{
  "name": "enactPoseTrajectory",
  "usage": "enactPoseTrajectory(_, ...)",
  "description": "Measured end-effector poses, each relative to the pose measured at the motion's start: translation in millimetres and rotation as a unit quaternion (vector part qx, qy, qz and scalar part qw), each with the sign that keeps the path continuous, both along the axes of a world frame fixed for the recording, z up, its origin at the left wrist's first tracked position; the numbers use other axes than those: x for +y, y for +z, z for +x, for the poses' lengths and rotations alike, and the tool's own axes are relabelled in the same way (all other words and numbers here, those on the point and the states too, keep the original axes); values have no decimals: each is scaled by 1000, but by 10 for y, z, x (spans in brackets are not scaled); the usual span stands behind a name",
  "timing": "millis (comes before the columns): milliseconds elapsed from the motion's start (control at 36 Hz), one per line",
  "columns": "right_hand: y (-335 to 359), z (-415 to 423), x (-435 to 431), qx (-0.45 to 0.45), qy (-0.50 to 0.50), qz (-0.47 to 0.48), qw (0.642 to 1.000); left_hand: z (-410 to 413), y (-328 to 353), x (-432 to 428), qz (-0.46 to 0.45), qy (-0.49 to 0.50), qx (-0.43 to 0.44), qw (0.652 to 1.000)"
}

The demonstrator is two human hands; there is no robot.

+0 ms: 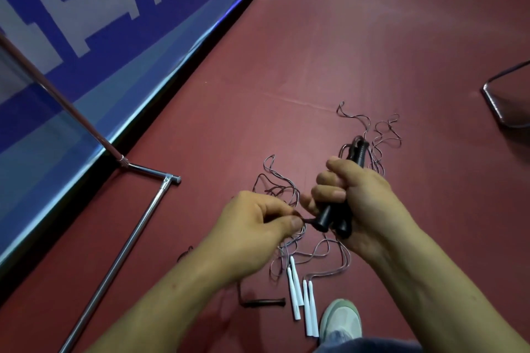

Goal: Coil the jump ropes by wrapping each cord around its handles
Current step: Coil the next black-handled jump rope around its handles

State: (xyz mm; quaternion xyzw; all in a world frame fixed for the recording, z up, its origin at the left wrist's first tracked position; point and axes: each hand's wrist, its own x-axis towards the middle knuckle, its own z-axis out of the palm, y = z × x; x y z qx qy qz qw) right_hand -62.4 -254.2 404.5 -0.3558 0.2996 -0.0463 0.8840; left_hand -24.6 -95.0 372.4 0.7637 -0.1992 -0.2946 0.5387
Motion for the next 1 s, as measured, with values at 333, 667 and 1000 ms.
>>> enactPoseTrajectory(333, -129, 61, 119, 8, -28, -377, 926, -290, 84, -130, 93, 47, -138, 985)
enactPoseTrajectory(667, -176, 54, 271, -66, -74, -455, 885, -366, 204, -104, -87, 120, 98, 984)
enactPoseTrajectory(1000, -45, 168, 231, -85, -178, -30, 980, -431, 281, -208, -220, 97, 353, 904)
